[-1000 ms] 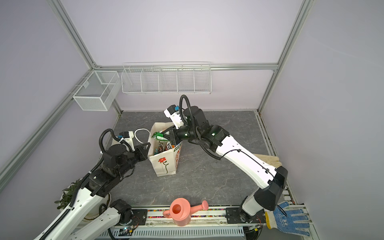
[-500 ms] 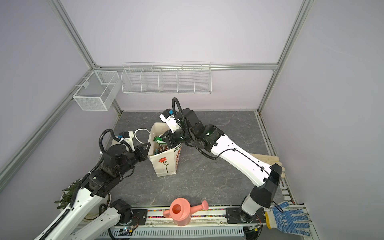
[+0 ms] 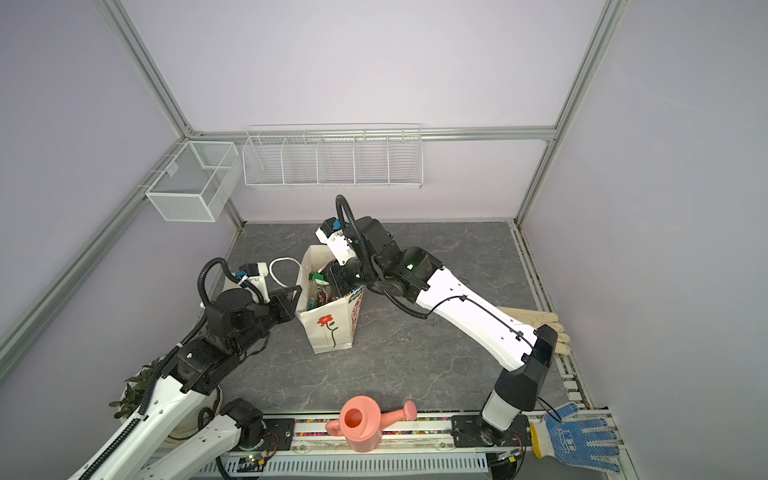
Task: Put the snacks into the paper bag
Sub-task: 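Lower the green FOXS bag into the paper bag with the right gripper, then open the right gripper and lift it out of the paper bag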
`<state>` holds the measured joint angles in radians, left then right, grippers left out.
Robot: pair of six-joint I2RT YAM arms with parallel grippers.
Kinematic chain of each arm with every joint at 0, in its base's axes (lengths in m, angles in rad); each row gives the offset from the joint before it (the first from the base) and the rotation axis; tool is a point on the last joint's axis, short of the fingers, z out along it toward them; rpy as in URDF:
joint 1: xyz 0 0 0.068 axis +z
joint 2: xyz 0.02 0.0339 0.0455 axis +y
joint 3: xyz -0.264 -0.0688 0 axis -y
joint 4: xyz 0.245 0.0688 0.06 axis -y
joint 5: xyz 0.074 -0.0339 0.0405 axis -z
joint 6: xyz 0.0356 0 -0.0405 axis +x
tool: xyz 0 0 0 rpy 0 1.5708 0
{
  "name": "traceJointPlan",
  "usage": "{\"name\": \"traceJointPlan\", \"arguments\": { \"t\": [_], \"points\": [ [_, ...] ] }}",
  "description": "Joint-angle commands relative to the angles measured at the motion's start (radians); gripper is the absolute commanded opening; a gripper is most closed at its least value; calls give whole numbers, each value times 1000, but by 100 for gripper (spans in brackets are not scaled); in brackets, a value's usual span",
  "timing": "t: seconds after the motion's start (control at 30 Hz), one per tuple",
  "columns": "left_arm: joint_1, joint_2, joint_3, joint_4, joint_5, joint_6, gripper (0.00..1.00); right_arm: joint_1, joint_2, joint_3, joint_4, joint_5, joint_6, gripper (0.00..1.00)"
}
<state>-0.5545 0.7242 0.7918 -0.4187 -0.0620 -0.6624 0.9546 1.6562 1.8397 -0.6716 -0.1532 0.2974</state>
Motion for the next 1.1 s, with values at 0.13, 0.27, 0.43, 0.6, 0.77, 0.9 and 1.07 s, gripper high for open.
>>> {"name": "traceJointPlan", "arguments": {
  "t": [0.13, 0.27, 0.43, 0.6, 0.77, 0.9, 1.07],
  "points": [
    [5, -16, 1, 31, 9, -10, 0, 7, 26, 71, -15, 72, -34, 7],
    [5, -14, 1, 32, 10, -9, 0, 8, 32, 83, -14, 100, -31, 7],
    [5, -15, 0, 31, 9, -7, 0, 8, 31, 84, -1, 85, -29, 65],
    [5, -14, -1, 32, 9, -6, 0, 7, 13, 70, -2, 95, -28, 71],
    [5, -15, -2, 31, 9, -4, 0, 7, -8, 47, -2, 118, -29, 71],
    [5, -14, 2, 28, 10, -2, 0, 7, -27, 28, -15, 182, -25, 74],
    [5, -16, 4, 26, 7, 1, 0, 6, -61, -12, -13, 255, -17, 81]
  ]
}}
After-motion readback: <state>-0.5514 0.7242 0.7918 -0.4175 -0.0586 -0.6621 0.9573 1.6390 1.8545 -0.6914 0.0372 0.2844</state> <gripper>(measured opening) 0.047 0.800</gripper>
